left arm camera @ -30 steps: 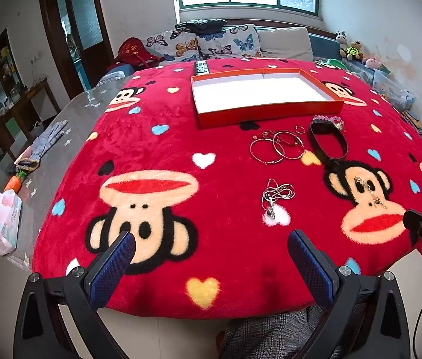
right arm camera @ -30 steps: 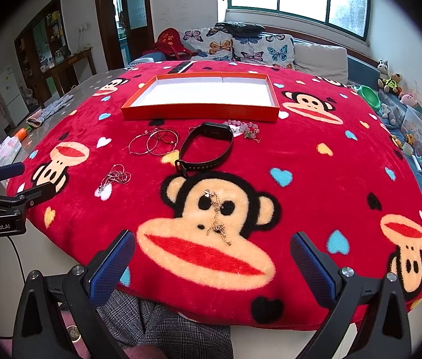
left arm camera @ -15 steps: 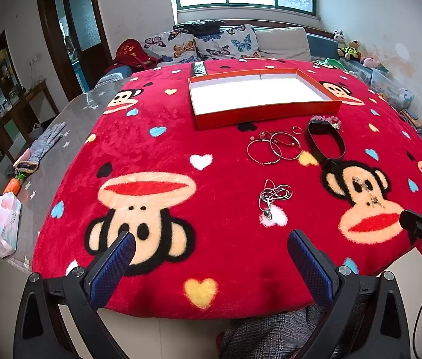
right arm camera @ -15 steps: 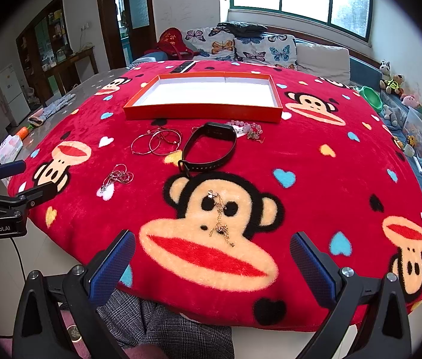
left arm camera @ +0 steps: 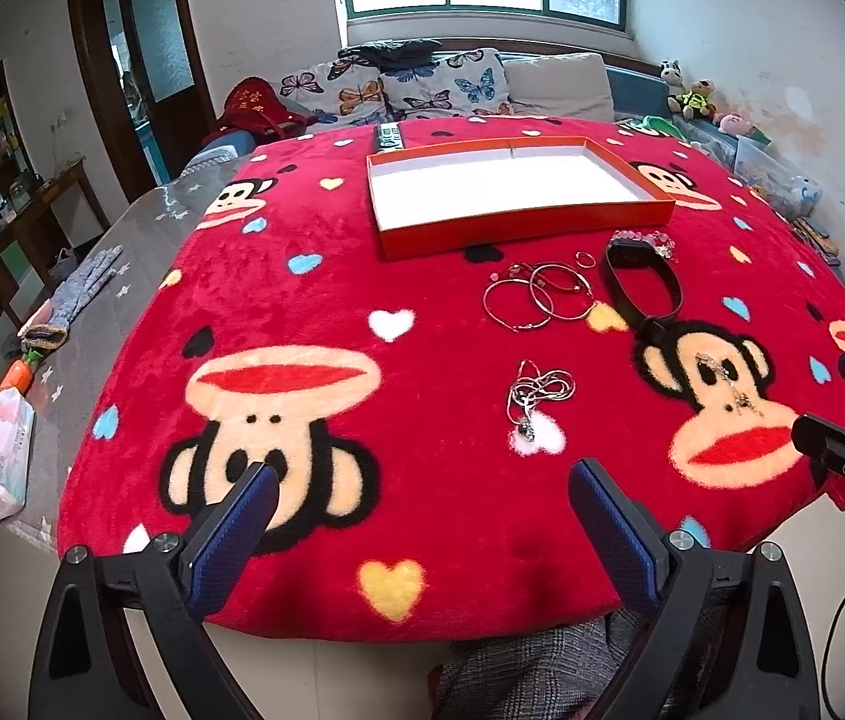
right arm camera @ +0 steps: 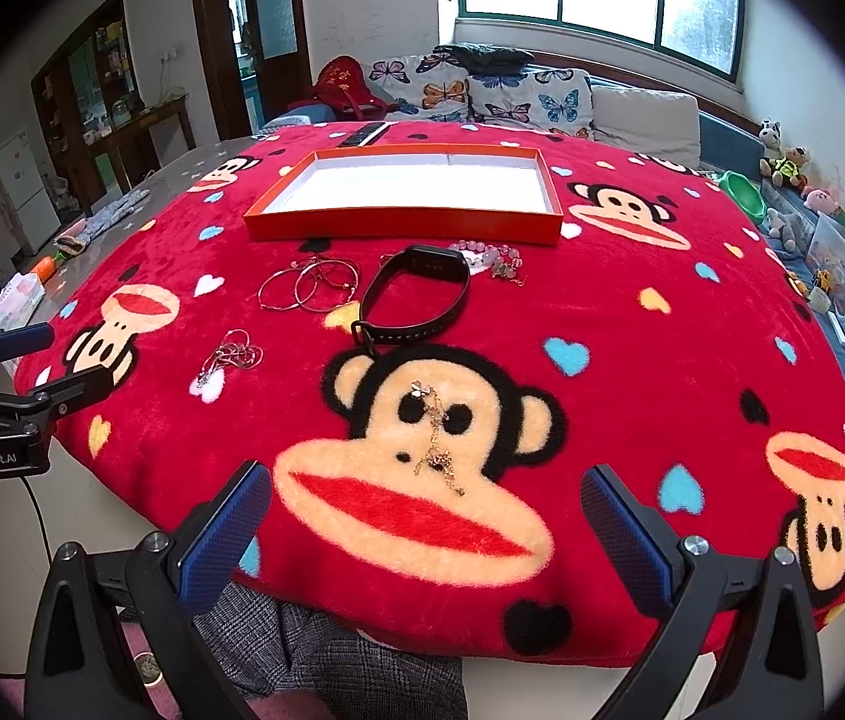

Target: Organize jewelry

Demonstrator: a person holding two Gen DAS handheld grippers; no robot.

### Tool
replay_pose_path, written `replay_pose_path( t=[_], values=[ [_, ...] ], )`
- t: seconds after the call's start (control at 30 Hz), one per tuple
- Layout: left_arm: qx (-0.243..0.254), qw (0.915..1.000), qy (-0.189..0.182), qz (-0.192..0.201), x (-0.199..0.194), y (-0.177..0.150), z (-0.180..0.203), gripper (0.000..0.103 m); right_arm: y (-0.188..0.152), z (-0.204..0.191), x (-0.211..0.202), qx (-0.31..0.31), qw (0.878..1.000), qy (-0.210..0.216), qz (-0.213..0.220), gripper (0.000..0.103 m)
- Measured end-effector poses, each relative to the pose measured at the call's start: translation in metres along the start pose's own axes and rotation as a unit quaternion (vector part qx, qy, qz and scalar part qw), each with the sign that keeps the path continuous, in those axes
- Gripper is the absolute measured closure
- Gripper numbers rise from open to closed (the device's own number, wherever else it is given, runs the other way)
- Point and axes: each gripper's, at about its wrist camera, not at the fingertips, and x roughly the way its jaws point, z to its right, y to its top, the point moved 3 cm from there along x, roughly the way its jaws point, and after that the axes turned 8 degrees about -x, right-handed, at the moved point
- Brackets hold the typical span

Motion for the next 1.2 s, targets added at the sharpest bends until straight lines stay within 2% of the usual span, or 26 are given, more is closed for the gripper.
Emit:
replay_pose_path(
  t=[0.43,0.77,0.87,1.2],
  values=[
    [-0.001,1.0,-0.005,0.0,0.003,0.004,0.001,0.002,0.024,0.007,0.015,0.0,1.0,0.019,0.006,0.0],
    [-0.007,0.9998,-0.011,-0.012,0.019,0.015,-0.009,0.006,0.058,0.011,0.048,0.015,1.0,0.024,0.0,0.0],
    [-0.01,0.9996,-0.018,-0.018,0.026,0.017,-0.012,0.011,0.065,0.015,0.063,0.028,0.999,0.023,-0.009,0.0],
    [0.001,0.9982,-0.055,-0.026,0.042,0.021,-0.003,0.017,0.077,0.03,0.104,0.061,0.997,0.021,-0.039,0.001]
  ],
)
